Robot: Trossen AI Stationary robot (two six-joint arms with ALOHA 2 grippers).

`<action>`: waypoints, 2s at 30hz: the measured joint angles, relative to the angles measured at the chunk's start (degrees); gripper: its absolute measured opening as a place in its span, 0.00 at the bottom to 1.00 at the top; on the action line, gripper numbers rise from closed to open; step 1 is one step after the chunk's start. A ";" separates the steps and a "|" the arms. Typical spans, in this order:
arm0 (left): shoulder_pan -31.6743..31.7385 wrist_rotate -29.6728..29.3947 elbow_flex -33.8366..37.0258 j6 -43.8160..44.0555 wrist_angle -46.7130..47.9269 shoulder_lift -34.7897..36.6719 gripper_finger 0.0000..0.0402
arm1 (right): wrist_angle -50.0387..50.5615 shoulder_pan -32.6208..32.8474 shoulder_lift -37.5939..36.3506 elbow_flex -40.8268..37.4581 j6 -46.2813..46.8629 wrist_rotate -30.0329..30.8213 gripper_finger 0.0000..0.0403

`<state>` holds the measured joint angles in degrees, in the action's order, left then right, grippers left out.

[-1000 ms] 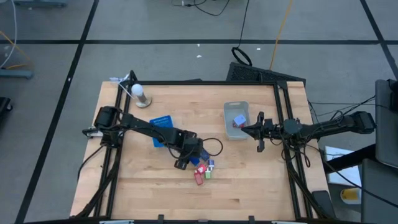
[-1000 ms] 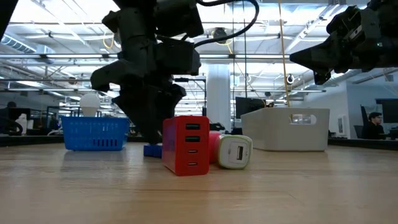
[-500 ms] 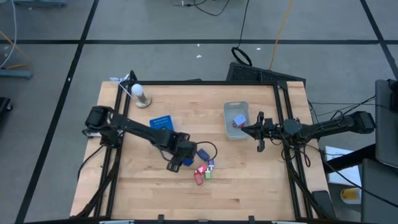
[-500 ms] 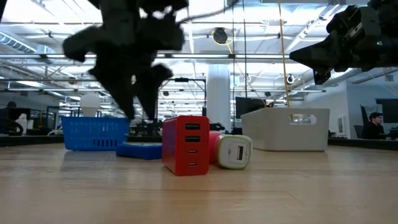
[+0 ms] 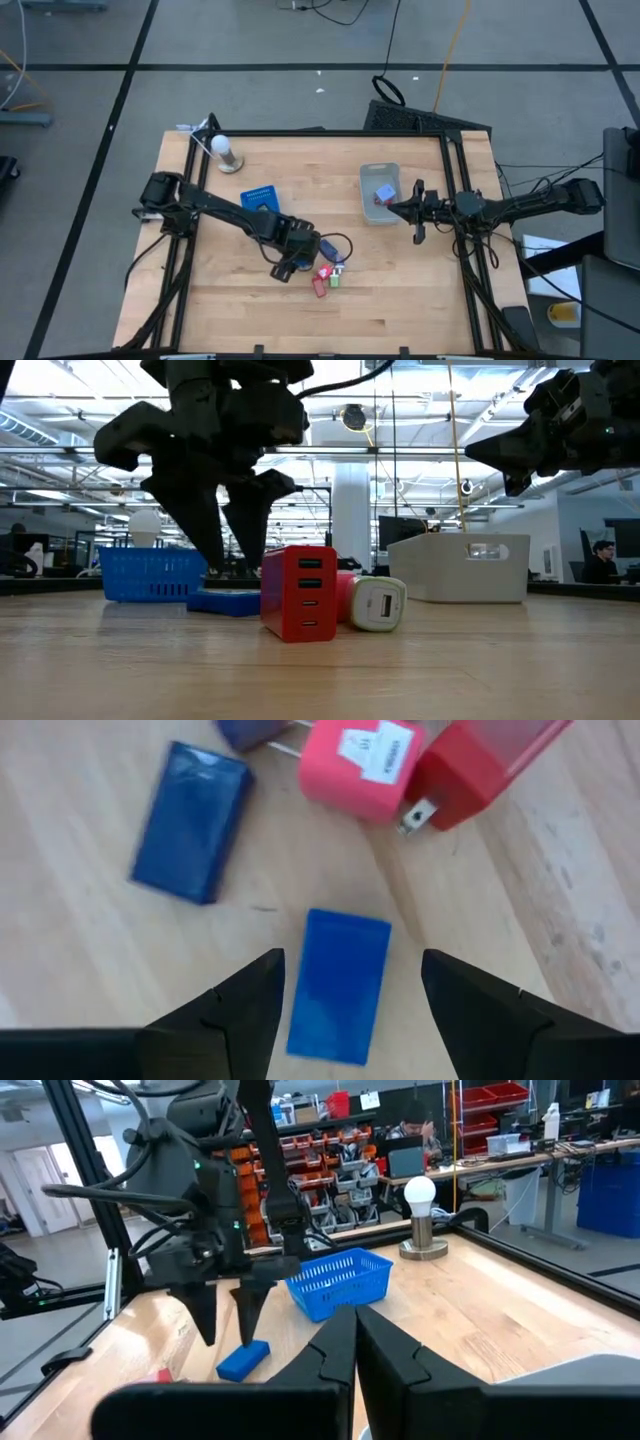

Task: Pick & Place Office items
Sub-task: Put the left blue digital timer into the blue bin

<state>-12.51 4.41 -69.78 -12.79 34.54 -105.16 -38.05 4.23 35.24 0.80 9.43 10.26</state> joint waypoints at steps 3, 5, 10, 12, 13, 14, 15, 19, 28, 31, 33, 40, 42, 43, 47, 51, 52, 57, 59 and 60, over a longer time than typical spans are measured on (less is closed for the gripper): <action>-0.01 0.14 0.02 0.21 0.31 -0.93 0.60 | -0.20 0.00 0.53 0.00 0.00 0.05 0.01; 0.02 0.10 0.02 0.12 0.18 -1.43 0.60 | -0.05 0.00 0.76 0.00 0.00 0.04 0.01; 0.06 -0.63 0.02 -0.23 -0.48 -4.14 0.60 | -0.66 0.00 1.18 0.00 -0.02 0.09 0.01; 0.10 -1.51 -0.03 -0.39 -0.85 -5.57 0.60 | -0.72 0.00 1.18 0.00 -0.02 0.11 0.01; 0.17 -1.68 -0.28 -0.45 -1.05 -6.23 0.60 | -0.71 0.00 1.18 0.00 -0.02 0.11 0.01; 0.30 -1.63 -0.36 -0.44 -1.09 -6.75 0.60 | -0.71 0.00 1.18 0.00 0.00 0.11 0.01; 0.38 -1.57 -0.44 -0.43 -1.10 -7.29 0.60 | -0.73 0.00 1.18 0.00 0.10 0.11 0.01; 0.98 -0.34 -0.44 -0.04 -1.25 -8.83 0.59 | -0.71 0.00 1.18 0.00 0.20 0.12 0.01; 0.97 -0.01 0.13 -0.37 -0.41 -4.99 0.38 | -0.29 0.00 1.27 0.00 0.17 0.13 0.01; 0.65 0.03 0.20 -0.63 1.39 -1.47 0.38 | -0.25 0.00 1.29 0.00 0.17 0.13 0.01; 0.17 -0.17 0.11 -1.09 2.37 1.63 0.38 | -0.23 0.00 1.29 0.00 0.20 0.13 0.01; -2.11 -4.89 2.58 0.61 2.51 15.32 0.38 | -0.21 0.01 1.29 0.00 0.39 0.13 0.01; -2.71 -4.94 5.70 0.56 -0.36 20.40 0.38 | -0.19 0.00 1.33 0.00 0.39 0.13 0.01; -2.94 -4.64 7.68 0.95 -3.41 23.26 0.38 | -0.03 0.01 1.36 0.00 0.39 0.13 0.01; -2.07 -4.51 16.55 3.71 -14.46 35.03 0.38 | 0.22 0.00 1.53 0.00 0.39 0.15 0.01; 0.24 -4.53 27.17 7.05 -23.85 44.92 0.38 | 0.18 0.00 1.73 0.00 0.39 0.15 0.01; 0.80 -4.52 29.52 7.96 -25.91 47.73 0.38 | 0.14 0.02 1.77 0.00 0.39 0.15 0.01; 3.11 -6.53 39.27 12.59 -30.15 59.76 0.38 | -0.24 0.02 2.21 0.00 0.39 0.26 0.01; 3.69 -7.91 42.10 13.43 -30.44 64.20 0.38 | -0.33 0.02 2.46 0.00 0.39 0.48 0.01; 3.86 -8.59 43.32 13.57 -31.24 66.21 0.38 | -0.32 0.02 2.51 0.00 0.39 0.49 0.01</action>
<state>-8.65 -4.17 -26.46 0.78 3.30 -38.95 -38.37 4.25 37.76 0.80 9.82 10.75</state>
